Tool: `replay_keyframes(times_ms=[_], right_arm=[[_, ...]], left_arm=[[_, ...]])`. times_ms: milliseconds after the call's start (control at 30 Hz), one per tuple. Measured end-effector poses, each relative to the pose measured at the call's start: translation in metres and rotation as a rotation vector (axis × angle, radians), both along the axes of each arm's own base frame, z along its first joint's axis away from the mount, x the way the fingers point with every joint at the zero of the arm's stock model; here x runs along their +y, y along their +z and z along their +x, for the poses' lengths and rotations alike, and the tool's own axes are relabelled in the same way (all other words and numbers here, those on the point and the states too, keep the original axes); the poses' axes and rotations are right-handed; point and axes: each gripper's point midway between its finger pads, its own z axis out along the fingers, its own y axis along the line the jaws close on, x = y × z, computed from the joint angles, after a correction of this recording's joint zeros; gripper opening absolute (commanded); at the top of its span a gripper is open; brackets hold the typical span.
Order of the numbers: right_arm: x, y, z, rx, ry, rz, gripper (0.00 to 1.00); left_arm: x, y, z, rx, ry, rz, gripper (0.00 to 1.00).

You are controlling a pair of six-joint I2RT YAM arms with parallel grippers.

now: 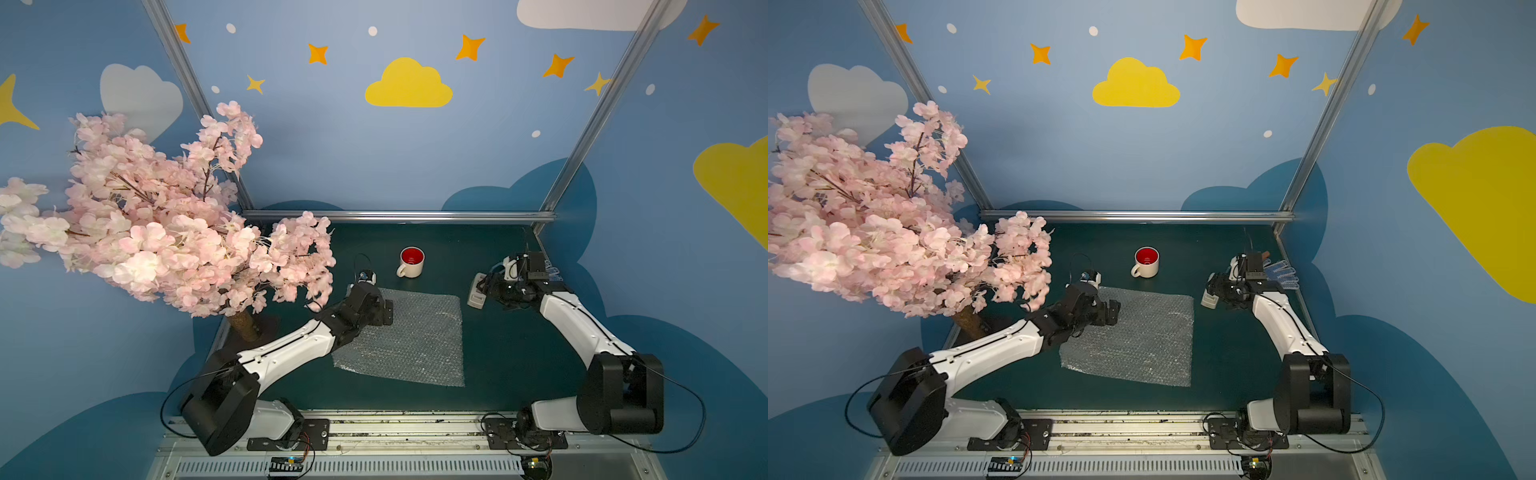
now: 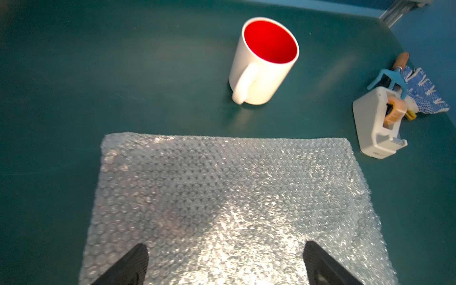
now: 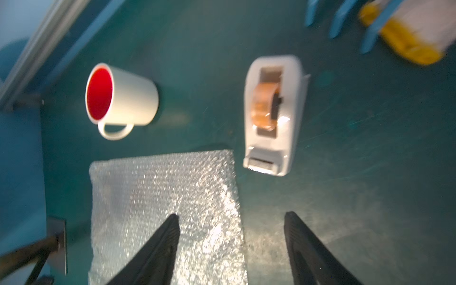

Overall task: Wrap mugs in bubble wrap
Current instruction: Pick up the mug from the center of the board.

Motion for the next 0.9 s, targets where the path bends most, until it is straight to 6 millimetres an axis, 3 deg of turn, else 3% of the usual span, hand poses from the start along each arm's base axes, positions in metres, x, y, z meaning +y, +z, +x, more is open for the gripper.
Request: replay_keyframes(times_ms=[100, 233, 400, 500, 600, 800, 900], right_arm=[[0.028, -0.012, -0.013, 0.046, 0.098, 0.006, 0.63], [0.047, -0.031, -0.019, 0.111, 0.171, -0.011, 0.61], [0.068, -0.038, 0.009, 0.131, 0.215, -0.045, 0.59], [0.084, -0.028, 0.021, 0.098, 0.236, -0.048, 0.59], [0.091, -0.015, 0.022, 0.068, 0.24, -0.044, 0.6], [0.079, 0.024, 0.01, -0.02, 0.215, -0.053, 0.61], [0.069, 0.046, 0.001, -0.074, 0.2, -0.057, 0.6]], left_arm=[[-0.009, -0.014, -0.001, 0.056, -0.005, -0.023, 0.98], [-0.013, -0.03, -0.002, 0.111, 0.001, -0.042, 0.97], [-0.024, -0.042, 0.011, 0.159, -0.006, -0.055, 0.89], [-0.039, -0.034, 0.037, 0.141, -0.025, -0.05, 0.83], [-0.055, -0.021, 0.068, 0.117, -0.054, -0.075, 0.85], [-0.061, -0.008, 0.136, 0.084, -0.102, -0.101, 0.83], [-0.061, -0.011, 0.155, 0.089, -0.153, -0.101, 0.8]])
